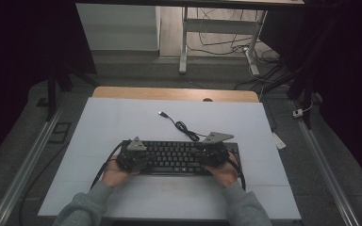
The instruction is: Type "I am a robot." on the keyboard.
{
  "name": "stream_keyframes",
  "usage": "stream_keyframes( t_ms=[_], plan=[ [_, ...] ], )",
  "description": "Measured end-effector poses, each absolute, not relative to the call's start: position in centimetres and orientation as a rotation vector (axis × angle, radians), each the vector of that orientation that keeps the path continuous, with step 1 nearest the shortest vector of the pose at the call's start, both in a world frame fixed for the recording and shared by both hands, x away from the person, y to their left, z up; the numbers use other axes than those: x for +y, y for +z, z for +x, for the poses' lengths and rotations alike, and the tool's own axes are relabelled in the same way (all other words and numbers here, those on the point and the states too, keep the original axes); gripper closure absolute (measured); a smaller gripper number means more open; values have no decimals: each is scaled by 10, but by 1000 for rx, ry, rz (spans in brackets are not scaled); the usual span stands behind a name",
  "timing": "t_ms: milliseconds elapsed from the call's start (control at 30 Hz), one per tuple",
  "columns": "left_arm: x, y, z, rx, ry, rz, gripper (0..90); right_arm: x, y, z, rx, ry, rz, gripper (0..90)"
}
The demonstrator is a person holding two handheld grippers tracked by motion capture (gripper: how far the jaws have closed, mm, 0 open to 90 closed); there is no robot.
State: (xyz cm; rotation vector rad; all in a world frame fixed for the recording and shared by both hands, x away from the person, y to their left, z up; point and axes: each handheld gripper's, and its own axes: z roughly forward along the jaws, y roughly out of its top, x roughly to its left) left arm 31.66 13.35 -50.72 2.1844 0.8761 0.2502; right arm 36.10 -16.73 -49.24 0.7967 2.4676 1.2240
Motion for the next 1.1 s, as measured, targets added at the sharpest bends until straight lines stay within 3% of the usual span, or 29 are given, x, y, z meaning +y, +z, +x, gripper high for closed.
stream_keyframes(
  t_ms=[1100],
  plan=[
    [120, -522, 319, 883, 237, 2228, 887, -166, -493, 361, 2473, 1213, 795, 571]
  ],
)
